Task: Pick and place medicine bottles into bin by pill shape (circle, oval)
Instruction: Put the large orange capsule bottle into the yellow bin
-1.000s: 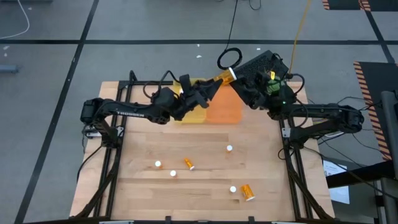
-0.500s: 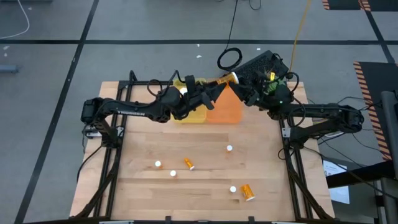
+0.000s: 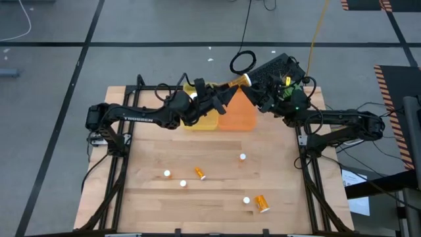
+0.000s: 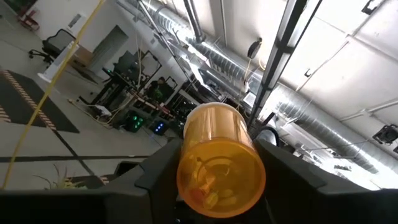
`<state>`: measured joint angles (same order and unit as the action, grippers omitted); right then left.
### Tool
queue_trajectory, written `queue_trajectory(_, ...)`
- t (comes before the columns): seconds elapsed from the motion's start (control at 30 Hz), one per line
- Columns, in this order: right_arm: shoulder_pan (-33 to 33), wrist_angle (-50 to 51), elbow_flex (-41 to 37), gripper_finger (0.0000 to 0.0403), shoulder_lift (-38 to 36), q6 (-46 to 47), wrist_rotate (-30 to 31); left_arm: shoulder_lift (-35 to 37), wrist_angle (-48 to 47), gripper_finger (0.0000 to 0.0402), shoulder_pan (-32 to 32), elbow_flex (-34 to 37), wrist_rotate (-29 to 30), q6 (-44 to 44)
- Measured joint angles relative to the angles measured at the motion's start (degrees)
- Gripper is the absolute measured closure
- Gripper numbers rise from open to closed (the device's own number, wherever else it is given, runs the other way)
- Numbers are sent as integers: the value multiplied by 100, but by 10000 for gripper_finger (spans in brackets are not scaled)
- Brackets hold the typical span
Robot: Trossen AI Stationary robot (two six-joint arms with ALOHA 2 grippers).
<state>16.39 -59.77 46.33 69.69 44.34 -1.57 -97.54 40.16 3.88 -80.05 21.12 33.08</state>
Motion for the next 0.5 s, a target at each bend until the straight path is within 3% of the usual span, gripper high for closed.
queue_trajectory(0.5, -1, 5, -9, 206, 0, 4, -6, 9, -410, 201, -51, -2, -86, -85)
